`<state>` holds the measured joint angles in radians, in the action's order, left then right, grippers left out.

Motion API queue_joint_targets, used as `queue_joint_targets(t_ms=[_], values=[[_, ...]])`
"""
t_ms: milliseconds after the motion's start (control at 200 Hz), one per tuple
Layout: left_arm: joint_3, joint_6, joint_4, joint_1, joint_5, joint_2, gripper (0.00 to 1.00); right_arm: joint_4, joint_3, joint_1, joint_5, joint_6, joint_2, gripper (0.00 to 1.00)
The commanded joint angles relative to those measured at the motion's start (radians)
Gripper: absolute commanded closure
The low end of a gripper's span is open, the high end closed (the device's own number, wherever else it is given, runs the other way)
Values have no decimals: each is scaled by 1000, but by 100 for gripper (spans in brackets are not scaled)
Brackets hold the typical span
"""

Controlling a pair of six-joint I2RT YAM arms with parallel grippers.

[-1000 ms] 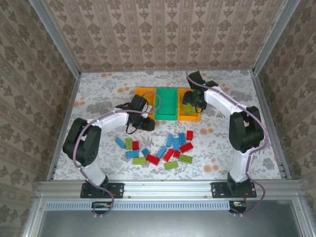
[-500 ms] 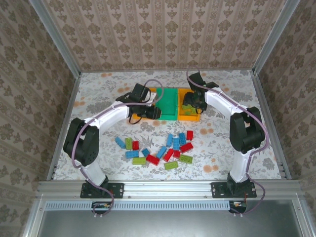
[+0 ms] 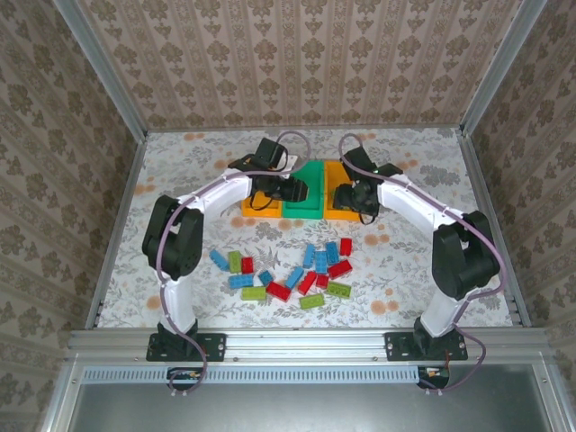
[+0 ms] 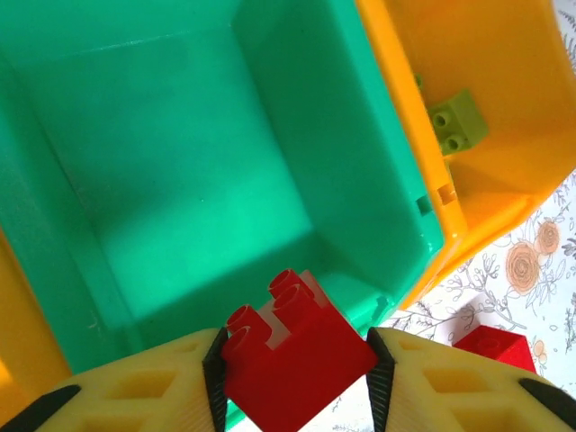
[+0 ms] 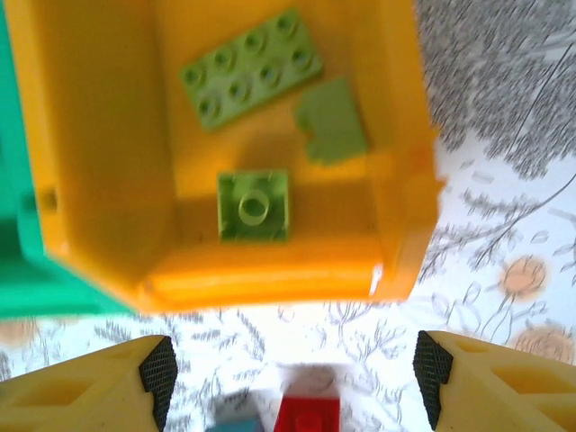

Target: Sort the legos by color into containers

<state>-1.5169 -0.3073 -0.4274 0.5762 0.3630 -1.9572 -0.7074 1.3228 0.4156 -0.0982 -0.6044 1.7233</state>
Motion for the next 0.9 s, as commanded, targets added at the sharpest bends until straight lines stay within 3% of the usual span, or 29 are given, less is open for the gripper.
queue_joint_targets(t_ms=[0,110,310,895], values=[[-41,-30,-3,-1,3,-13,51,-86,-47,67,-14,-10,-25,27],[-42,-32,9,0,15,-8,48,-102,-94,105,-23,-70,-24,30],[3,-35,33,8,23,32,35,-95,-152,133,-22,-141,-17,34],[128,-35,74,7,16,128,31,-40,-190,140,-33,-127,62,55]])
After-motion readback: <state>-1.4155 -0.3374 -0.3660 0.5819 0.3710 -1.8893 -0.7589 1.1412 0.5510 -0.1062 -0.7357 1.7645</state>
